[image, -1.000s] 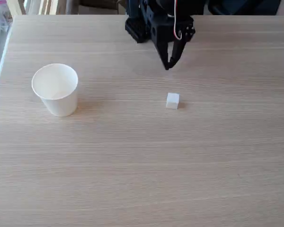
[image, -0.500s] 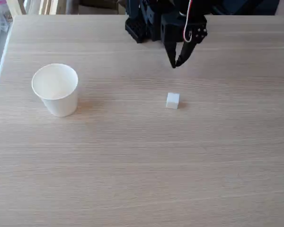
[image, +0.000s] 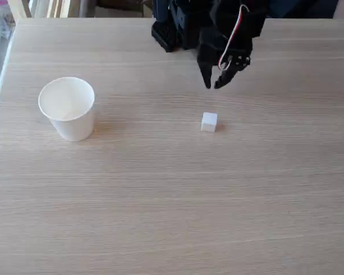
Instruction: Grasp a block and put it in the bin.
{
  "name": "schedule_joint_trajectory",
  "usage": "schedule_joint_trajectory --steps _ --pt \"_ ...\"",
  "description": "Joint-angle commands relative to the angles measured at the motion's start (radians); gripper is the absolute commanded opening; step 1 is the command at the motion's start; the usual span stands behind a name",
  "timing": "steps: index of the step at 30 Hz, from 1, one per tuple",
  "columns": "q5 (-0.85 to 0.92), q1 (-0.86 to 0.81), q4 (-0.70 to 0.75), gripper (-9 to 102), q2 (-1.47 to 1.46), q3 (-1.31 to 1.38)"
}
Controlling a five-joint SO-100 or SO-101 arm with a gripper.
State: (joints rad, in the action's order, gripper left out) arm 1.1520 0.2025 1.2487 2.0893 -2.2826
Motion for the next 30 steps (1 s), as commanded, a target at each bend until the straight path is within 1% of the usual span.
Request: schedule_joint_trajectory --steps 1,6,10,19,30 --pt "-0.009 -0.026 -0.055 16 -0.031 0.041" --pt "0.011 -0.049 -0.097 22 -0.075 0.071" --pt "0.048 -0.058 -0.086 26 -0.112 0.109" --pt "0.133 -0.094 -0.069 28 -0.169 0.143" --pt "0.164 -0.138 -0.097 29 -0.242 0.172"
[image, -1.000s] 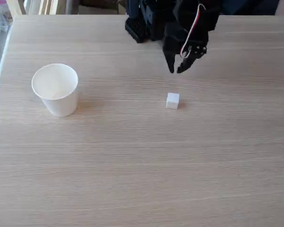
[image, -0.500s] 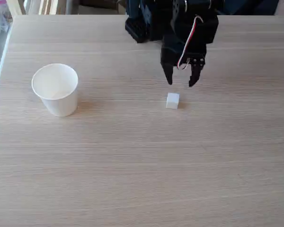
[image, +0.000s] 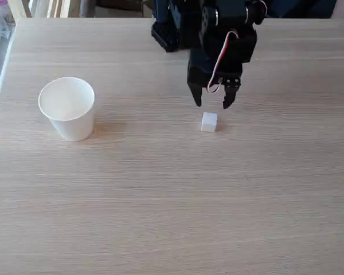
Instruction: Grasp a block and put it in the bin.
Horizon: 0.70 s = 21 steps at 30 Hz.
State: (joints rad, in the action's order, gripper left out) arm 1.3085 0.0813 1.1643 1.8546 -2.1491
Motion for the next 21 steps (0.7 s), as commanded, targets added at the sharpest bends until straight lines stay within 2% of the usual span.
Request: schedule_joint_trajectory --steps 1,21 --pt "0.005 -0.018 -0.018 29 -0.014 0.044" --pt "-0.017 -0.055 -0.06 28 -0.144 0.16"
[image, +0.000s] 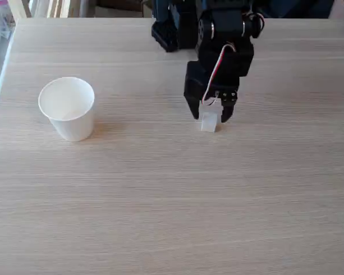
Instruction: Grasp a block and put it in the bin.
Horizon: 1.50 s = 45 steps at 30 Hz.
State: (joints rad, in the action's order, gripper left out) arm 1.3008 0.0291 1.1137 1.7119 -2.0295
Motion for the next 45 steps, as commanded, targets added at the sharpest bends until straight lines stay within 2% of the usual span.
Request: schedule_joint_trajectory --steps 1,16,45 --pt "-0.009 -0.003 -0.009 28 -0.003 0.043" --pt "-0.055 0.02 0.032 28 0.009 0.028" --pt "-0.078 0.029 -0.034 26 0.006 -0.06"
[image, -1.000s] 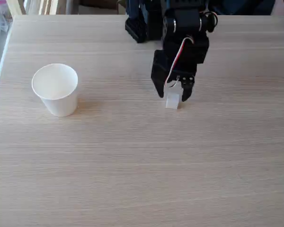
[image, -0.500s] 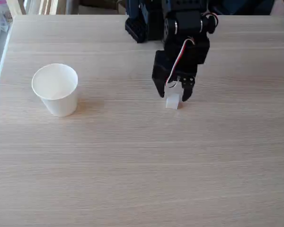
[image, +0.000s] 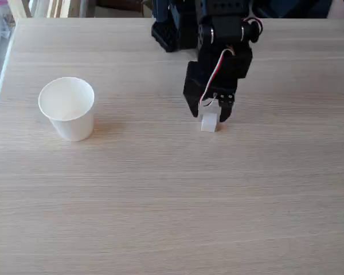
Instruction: Grasp a block and put it in the bin.
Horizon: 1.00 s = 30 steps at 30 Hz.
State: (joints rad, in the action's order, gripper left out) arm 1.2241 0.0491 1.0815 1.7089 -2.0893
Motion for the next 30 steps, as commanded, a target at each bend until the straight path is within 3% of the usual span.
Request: schedule_joint_trajectory --steps 1,11,22,30 --pt "0.0 0.011 0.0 26 0.009 -0.002" --pt "0.003 0.012 -0.008 10 0.009 -0.012" --pt "0.031 -0.006 -0.037 4 0.035 -0.026" --pt "0.213 -0.106 -0.104 4 0.264 -0.054"
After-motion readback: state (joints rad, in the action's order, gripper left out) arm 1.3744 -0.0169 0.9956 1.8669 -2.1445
